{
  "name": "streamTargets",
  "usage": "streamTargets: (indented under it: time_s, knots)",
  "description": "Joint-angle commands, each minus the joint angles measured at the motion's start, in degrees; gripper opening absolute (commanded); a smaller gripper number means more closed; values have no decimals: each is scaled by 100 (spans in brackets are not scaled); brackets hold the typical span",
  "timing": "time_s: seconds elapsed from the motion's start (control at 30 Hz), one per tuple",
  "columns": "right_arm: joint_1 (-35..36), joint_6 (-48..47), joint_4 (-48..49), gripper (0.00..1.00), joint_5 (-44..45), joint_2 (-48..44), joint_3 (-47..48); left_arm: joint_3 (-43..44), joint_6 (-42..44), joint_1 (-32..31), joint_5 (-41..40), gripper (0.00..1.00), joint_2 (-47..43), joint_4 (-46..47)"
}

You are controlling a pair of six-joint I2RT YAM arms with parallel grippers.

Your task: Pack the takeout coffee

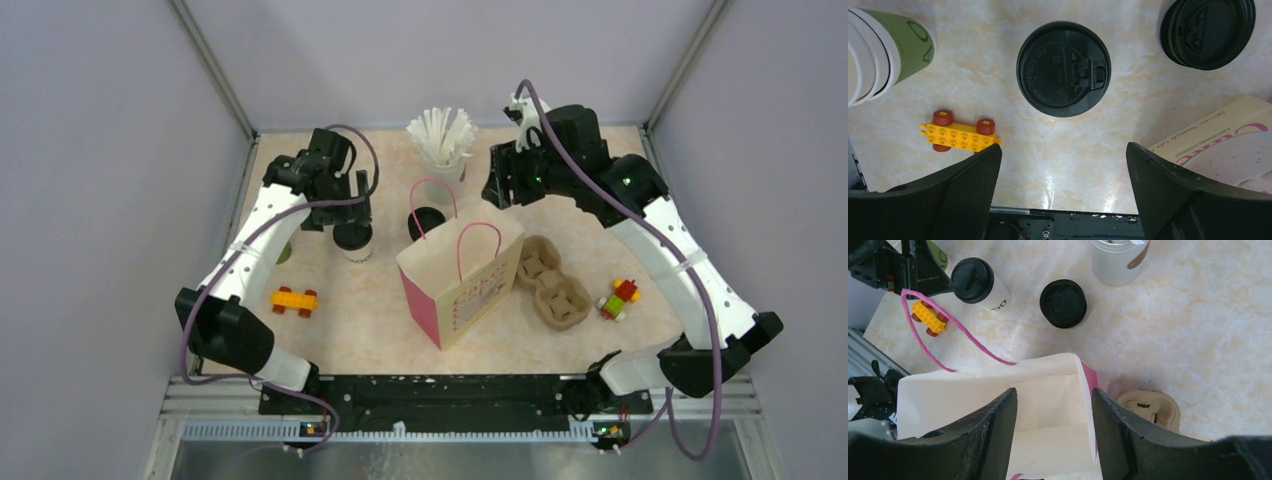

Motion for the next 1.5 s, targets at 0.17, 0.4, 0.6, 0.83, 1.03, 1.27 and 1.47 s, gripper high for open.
streamTargets:
  time_s: [0.17, 0.4, 0.6, 0.83, 1.03, 1.27, 1.47]
  knots:
    - [-217, 1292, -855, 55, 2132, -390, -198, 803, 517, 27, 1479, 99, -19, 3]
    - [-1253, 2428, -839, 47, 1433, -1006, -1489, 1502, 414, 27, 2295, 98, -316, -253]
    - [-1329, 5186, -975, 56, 1268, -1491, -3212, 1251, 209, 16, 2983, 97, -657, -282]
    - [-1337, 2366, 659, 52, 929, -1670, -3797, 709, 441, 15, 3138, 98, -1056, -360]
    - [-1338, 657, 803, 48, 1685, -1457, -3731, 520, 323, 2, 3379, 99, -1281, -315]
    - [-1447, -740, 851, 50, 988, -1286, -3885, 531, 228, -41, 3534, 99, -1410, -346]
    - [-1457, -843, 874, 49, 607, -1022, -4058, 441, 65, -49, 3947, 99, -1517, -289]
